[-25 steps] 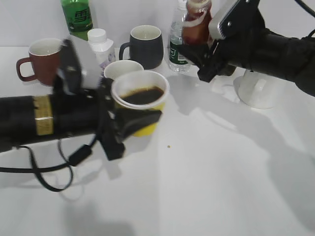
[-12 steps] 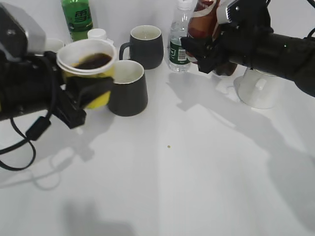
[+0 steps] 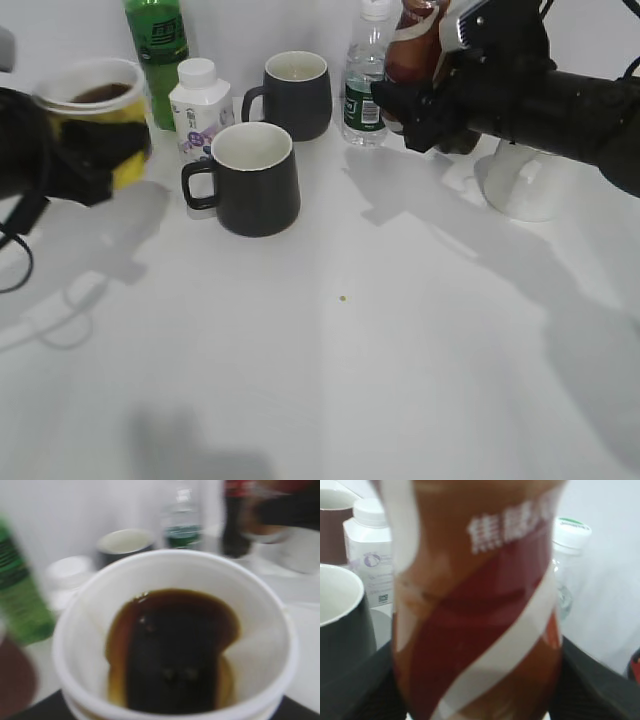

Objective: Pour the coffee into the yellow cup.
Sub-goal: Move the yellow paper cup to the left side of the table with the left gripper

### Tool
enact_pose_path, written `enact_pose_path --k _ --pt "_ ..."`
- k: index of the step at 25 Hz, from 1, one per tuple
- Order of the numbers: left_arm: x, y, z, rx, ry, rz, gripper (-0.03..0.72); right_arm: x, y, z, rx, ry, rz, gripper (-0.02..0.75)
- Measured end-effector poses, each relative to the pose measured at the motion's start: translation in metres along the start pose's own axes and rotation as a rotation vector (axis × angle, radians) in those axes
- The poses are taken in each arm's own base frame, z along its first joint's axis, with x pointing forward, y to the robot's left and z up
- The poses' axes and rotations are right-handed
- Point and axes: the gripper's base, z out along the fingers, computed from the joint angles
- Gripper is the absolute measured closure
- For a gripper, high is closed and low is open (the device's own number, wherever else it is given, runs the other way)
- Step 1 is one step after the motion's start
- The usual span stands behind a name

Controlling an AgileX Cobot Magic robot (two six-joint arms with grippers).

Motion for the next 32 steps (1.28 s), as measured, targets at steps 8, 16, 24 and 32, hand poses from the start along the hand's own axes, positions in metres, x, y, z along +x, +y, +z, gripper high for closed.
enact_pose_path --k 8,16,24,32 --pt "0.014 0.038 0.002 -0.113 -0.003 -0.071 0.309 0.003 -0.001 0.0 0.011 0.033 0.003 0.234" --pt "0.045 0.045 0.028 -0.062 -0.015 -0.078 0.309 0.003 -0.002 0.0 0.022 0.037 0.015 0.234" --pt "0.077 0.047 0.049 -0.048 -0.054 -0.1 0.309 0.003 -0.002 0.0 0.023 0.037 0.015 0.233" --pt "0.099 0.049 0.059 -0.07 -0.037 -0.075 0.309 0.003 -0.002 0.0 0.025 0.037 0.017 0.234"
